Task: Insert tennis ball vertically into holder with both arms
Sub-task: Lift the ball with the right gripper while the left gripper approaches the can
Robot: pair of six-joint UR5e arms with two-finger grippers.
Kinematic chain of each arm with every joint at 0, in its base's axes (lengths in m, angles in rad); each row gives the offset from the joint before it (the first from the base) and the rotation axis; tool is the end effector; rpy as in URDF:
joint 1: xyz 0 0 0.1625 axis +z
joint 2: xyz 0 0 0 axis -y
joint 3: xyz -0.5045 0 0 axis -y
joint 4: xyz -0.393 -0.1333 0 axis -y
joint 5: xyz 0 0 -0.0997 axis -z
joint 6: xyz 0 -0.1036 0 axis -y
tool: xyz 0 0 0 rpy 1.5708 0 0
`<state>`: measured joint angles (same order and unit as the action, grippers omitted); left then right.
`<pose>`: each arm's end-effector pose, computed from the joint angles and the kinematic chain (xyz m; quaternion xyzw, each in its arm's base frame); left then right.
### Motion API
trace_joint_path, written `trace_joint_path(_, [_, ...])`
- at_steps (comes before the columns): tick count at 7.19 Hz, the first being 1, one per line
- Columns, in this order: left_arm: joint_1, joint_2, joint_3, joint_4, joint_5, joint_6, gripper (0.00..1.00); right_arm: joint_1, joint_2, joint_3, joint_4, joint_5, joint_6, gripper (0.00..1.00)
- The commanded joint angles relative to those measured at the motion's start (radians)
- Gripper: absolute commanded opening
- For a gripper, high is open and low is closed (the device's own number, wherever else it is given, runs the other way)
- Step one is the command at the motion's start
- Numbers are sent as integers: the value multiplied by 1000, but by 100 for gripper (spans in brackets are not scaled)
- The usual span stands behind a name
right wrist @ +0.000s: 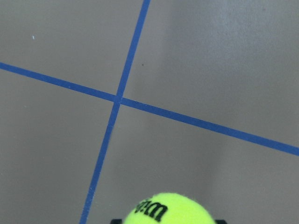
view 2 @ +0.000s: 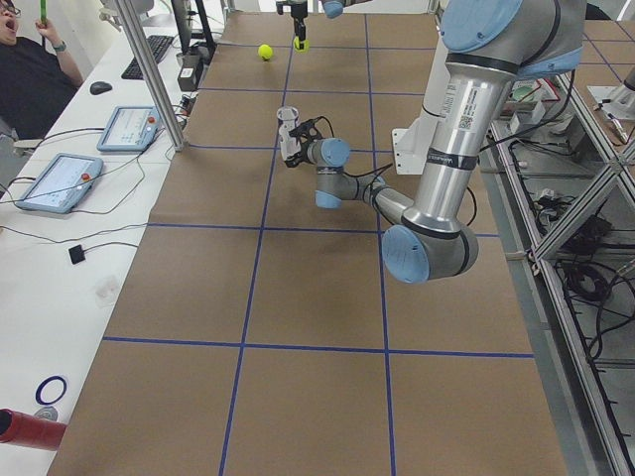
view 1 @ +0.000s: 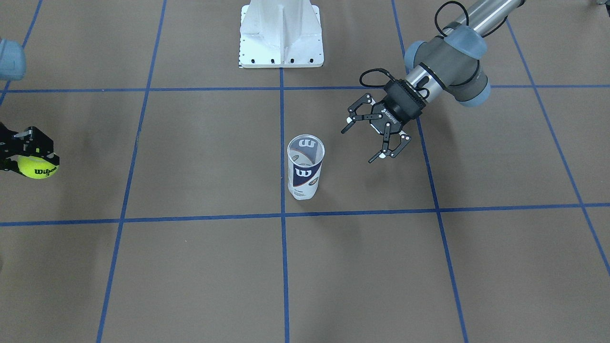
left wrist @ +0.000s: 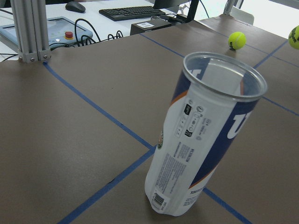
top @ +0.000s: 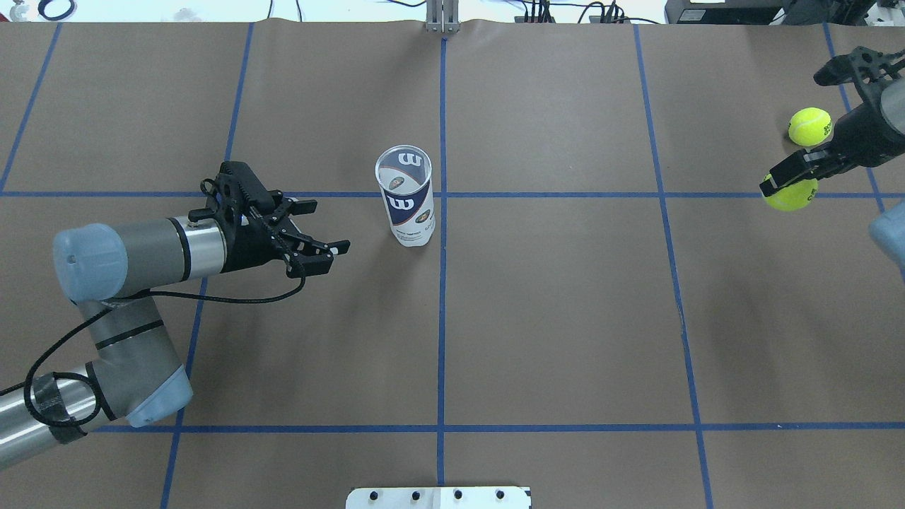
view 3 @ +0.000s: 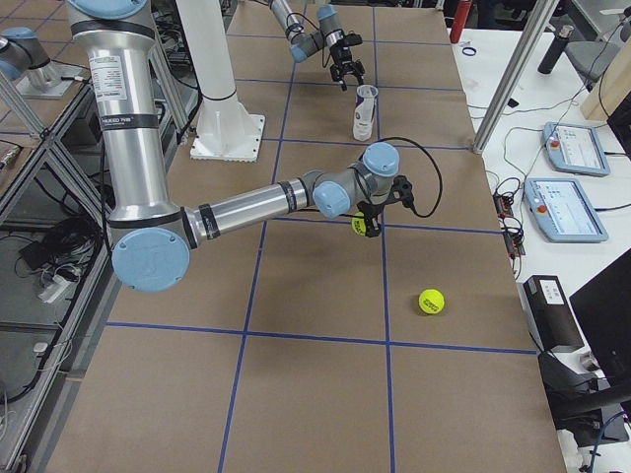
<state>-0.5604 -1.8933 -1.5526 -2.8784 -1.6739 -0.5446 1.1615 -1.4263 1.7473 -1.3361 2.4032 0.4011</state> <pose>0.4716 -0.4407 0.4194 0.4885 0.5309 0.1958 0.6643 -0.1737 -0.5428 0.5444 0.0773 -0.4562 -0.1145 0.8791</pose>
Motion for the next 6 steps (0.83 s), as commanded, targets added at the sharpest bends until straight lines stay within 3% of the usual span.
trace_joint_path(1, [55, -50, 58, 1, 95, 28, 99, 1, 61, 0, -2, 20, 86, 0])
trace_joint_path(4, [80, -86, 78, 1, 115, 25, 99, 0, 113, 0, -2, 39, 157, 0])
trace_joint_path(6, [82, -180, 179, -1, 150, 23, 99, -2, 124, 6, -2, 39, 176, 0])
